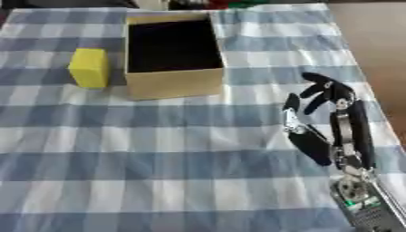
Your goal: Pick up objects on the table and place them in the box.
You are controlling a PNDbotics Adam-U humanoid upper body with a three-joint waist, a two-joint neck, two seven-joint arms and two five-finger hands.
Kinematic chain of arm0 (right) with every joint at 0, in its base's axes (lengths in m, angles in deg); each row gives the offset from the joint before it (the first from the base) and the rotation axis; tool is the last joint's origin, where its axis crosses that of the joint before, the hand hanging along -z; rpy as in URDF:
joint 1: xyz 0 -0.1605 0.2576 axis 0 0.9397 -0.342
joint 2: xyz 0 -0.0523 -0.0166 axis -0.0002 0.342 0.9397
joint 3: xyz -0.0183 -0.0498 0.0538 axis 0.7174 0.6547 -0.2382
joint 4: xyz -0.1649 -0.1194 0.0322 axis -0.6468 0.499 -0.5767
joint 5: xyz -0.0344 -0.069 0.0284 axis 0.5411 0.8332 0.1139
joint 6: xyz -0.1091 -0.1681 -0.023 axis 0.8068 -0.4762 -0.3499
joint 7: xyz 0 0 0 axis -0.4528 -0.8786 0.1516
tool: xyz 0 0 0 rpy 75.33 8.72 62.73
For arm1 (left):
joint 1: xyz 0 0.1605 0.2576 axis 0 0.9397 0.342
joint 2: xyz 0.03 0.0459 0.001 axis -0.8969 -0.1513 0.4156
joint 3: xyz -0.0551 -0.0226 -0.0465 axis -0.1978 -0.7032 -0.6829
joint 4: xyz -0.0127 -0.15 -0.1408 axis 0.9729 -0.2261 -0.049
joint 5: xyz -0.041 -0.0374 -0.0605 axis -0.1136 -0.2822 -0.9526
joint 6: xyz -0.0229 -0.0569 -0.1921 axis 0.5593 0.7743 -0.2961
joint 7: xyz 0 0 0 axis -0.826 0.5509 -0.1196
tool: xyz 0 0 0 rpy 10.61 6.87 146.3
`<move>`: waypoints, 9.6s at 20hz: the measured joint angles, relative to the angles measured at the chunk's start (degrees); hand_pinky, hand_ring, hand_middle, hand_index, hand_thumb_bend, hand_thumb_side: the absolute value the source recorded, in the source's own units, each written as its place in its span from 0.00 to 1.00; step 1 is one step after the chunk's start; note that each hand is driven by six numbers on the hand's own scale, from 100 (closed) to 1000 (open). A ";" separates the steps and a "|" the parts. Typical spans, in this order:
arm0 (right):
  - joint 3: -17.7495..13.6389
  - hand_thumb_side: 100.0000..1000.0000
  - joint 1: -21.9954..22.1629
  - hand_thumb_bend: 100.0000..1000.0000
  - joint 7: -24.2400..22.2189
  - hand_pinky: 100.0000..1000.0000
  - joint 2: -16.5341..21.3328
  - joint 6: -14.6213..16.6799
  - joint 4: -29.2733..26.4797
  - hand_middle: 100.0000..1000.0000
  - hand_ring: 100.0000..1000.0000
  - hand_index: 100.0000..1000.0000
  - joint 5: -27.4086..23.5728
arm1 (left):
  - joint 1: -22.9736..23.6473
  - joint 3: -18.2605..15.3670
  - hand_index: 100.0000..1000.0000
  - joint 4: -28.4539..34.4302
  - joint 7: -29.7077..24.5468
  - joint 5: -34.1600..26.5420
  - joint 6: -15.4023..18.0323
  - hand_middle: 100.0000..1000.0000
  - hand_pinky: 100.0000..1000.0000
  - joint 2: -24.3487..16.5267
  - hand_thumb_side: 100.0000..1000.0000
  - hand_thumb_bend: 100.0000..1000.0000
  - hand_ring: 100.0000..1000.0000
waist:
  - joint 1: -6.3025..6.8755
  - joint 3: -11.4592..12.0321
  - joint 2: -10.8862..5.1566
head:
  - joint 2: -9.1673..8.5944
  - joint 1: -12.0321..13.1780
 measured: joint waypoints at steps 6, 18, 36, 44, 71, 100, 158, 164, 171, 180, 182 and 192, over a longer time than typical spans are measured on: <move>-0.32 0.36 0.39 0.00 -0.12 0.85 0.04 0.66 0.00 0.47 0.35 0.78 -0.15 | -3.59 0.97 0.83 -5.53 -7.83 2.47 -0.50 0.66 0.83 -4.73 0.29 0.32 0.69 | -0.02 -0.62 -0.42 | -0.09 0.65; -0.25 0.35 0.36 0.00 -0.56 0.85 0.40 1.07 0.00 0.47 0.35 0.77 -0.26 | -20.09 7.25 0.88 -28.45 -32.90 12.64 11.58 0.79 0.85 -10.53 0.54 0.69 0.82 | -0.01 -2.03 -0.62 | -0.58 3.78; 0.78 0.35 -0.31 0.00 -1.74 0.85 0.75 0.31 0.00 0.46 0.33 0.77 -0.48 | -38.77 15.02 0.91 -51.24 -54.83 21.96 14.06 0.84 0.92 -0.32 0.25 0.85 0.89 | 1.04 -3.08 -0.67 | -1.27 5.78; 1.14 0.35 -0.70 0.00 -2.64 0.85 0.94 0.38 0.00 0.46 0.32 0.77 -0.59 | -42.60 15.78 0.94 -56.40 -57.76 27.98 11.13 0.89 0.94 4.92 0.27 0.90 0.92 | 1.26 -3.42 -0.67 | -1.60 6.42; 1.51 0.35 -1.60 0.00 -3.99 0.86 0.97 -1.09 0.00 0.46 0.33 0.78 -0.59 | -47.26 20.16 0.93 -60.09 -64.27 18.85 4.62 0.82 1.00 11.62 0.42 0.70 0.86 | 2.17 -4.14 -0.20 | -2.09 7.65; 1.46 0.35 -2.20 0.00 -5.49 0.87 0.52 -1.20 0.00 0.46 0.33 0.78 -1.52 | -47.17 22.09 0.92 -56.59 -66.40 28.02 2.50 0.85 1.00 15.83 0.38 0.74 0.88 | 2.85 -6.02 -0.01 | -2.36 8.34; 2.19 0.32 -2.71 0.00 -6.88 0.89 -1.91 -3.43 0.00 0.46 0.33 0.80 -0.20 | -45.64 20.35 0.65 -56.19 -58.12 31.35 -3.24 0.24 0.79 17.23 0.00 0.28 0.42 | 3.33 -6.15 1.51 | -3.03 8.06; 2.16 0.33 -2.51 0.00 -6.88 0.89 -1.91 -3.43 0.00 0.46 0.33 0.80 -0.58 | -45.87 20.35 0.62 -54.24 -57.59 31.33 -3.38 0.22 0.77 16.71 0.00 0.25 0.40 | 3.38 -5.68 0.55 | -2.79 8.07; 1.83 0.34 -2.07 0.00 -6.94 0.89 -1.87 -3.33 0.00 0.46 0.33 0.79 -1.10 | -48.65 19.97 0.62 -51.01 -56.10 31.26 -3.51 0.23 0.76 15.39 0.00 0.24 0.40 | 3.53 -5.46 -0.33 | -2.54 8.08; 1.80 0.34 -2.90 0.00 -7.38 0.89 -1.39 -2.83 0.00 0.46 0.33 0.80 -1.66 | -52.66 19.60 0.61 -47.54 -51.85 28.96 -5.07 0.22 0.76 16.41 0.00 0.17 0.38 | 4.56 -7.97 -0.13 | -3.40 9.09; 1.82 0.34 -3.33 0.00 -7.56 0.89 -1.34 -2.68 0.00 0.46 0.33 0.80 -1.89 | -52.91 19.54 0.62 -46.90 -50.51 28.14 -5.33 0.21 0.77 17.08 0.00 0.13 0.37 | 4.95 -8.88 0.14 | -3.87 9.58; 2.50 0.32 -5.23 0.00 -8.65 0.89 -1.16 -2.49 0.00 0.45 0.32 0.80 -2.39 | -53.09 18.22 0.63 -46.26 -42.84 20.93 -3.34 0.21 0.80 19.86 0.00 0.02 0.38 | 6.32 -11.68 1.74 | -5.14 10.85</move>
